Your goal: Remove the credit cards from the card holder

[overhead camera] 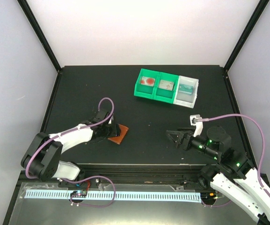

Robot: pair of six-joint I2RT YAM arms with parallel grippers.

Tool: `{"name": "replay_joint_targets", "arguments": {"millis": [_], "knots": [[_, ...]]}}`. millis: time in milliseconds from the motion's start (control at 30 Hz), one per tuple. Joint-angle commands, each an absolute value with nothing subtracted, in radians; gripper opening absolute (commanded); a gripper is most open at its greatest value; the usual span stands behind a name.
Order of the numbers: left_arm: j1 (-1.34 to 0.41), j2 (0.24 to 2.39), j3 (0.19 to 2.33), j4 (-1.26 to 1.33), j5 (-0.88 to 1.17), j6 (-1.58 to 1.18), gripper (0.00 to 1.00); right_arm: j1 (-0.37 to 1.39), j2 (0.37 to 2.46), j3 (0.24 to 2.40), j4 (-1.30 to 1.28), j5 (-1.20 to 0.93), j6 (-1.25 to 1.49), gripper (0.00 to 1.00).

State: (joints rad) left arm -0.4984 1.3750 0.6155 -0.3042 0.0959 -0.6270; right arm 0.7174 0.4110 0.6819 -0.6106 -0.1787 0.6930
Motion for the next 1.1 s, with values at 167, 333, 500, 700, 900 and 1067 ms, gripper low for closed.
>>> {"name": "replay_joint_targets", "arguments": {"millis": [167, 333, 500, 700, 900, 1067], "knots": [[-0.568, 1.363, 0.575, -0.193, 0.264, -0.665, 0.57, 0.715, 0.415, 0.602, -0.559, -0.198, 0.744, 0.94], [-0.6, 1.344, 0.509, -0.057, 0.412, -0.781, 0.51, 0.715, 0.461, 0.527, -0.459, -0.241, 0.777, 0.85], [-0.632, 1.302, 0.483, -0.025, 0.45, -0.819, 0.51, 0.715, 0.555, 0.496, -0.395, -0.234, 0.749, 0.71], [-0.63, 1.191, 0.499, -0.156, 0.292, -0.783, 0.53, 0.715, 0.72, 0.441, -0.179, -0.299, 0.761, 0.48], [-0.607, 1.194, 0.484, -0.161, 0.258, -0.759, 0.55, 0.715, 0.965, 0.529, -0.081, -0.281, 0.67, 0.43], [-0.569, 1.243, 0.45, -0.063, 0.337, -0.755, 0.55, 0.714, 1.185, 0.613, 0.007, -0.307, 0.624, 0.41]]}}
